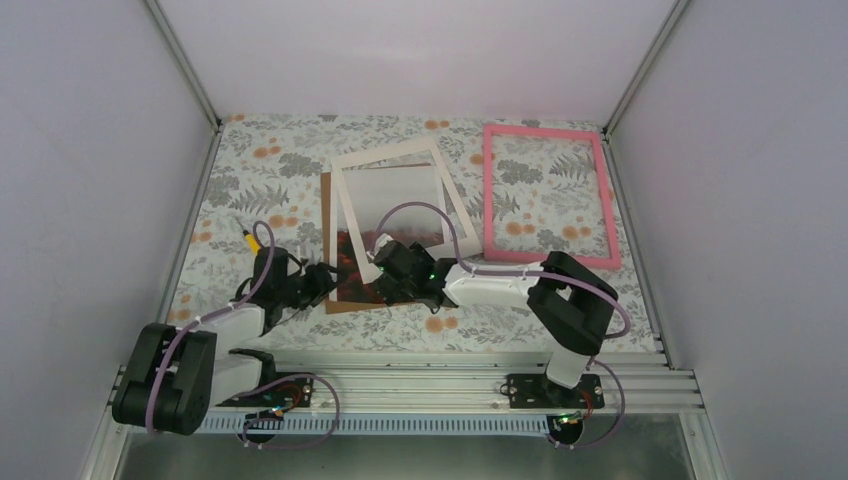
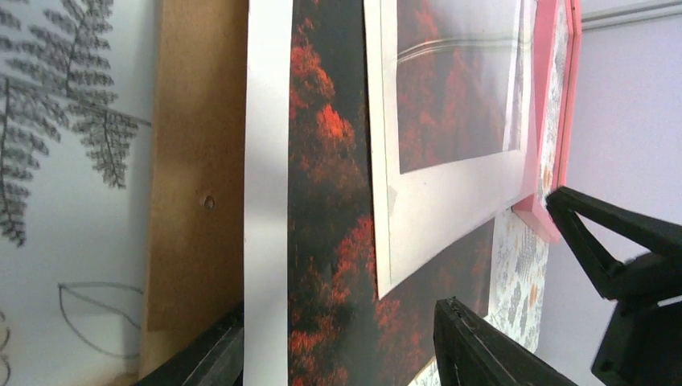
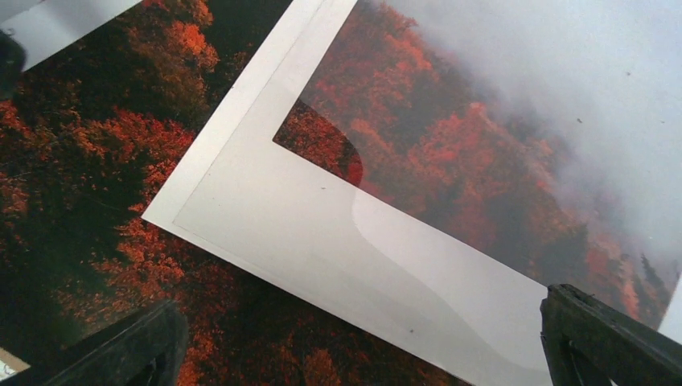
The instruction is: Take the photo out of the frame
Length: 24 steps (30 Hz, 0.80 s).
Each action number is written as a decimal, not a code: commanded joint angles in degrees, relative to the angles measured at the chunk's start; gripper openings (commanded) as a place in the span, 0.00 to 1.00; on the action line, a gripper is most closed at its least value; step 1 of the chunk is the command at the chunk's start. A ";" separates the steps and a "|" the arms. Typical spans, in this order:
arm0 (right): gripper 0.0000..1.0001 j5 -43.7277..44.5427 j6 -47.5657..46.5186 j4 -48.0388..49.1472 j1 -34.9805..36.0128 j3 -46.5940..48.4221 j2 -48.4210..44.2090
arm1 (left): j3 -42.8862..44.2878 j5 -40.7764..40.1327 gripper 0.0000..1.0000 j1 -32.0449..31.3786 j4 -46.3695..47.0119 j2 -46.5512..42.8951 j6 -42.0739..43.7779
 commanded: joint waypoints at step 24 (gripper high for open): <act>1.00 4.17 2.53 2.79 -2.23 -9.53 -10.34 | 19.53 -5.08 0.29 3.21 9.53 26.35 8.51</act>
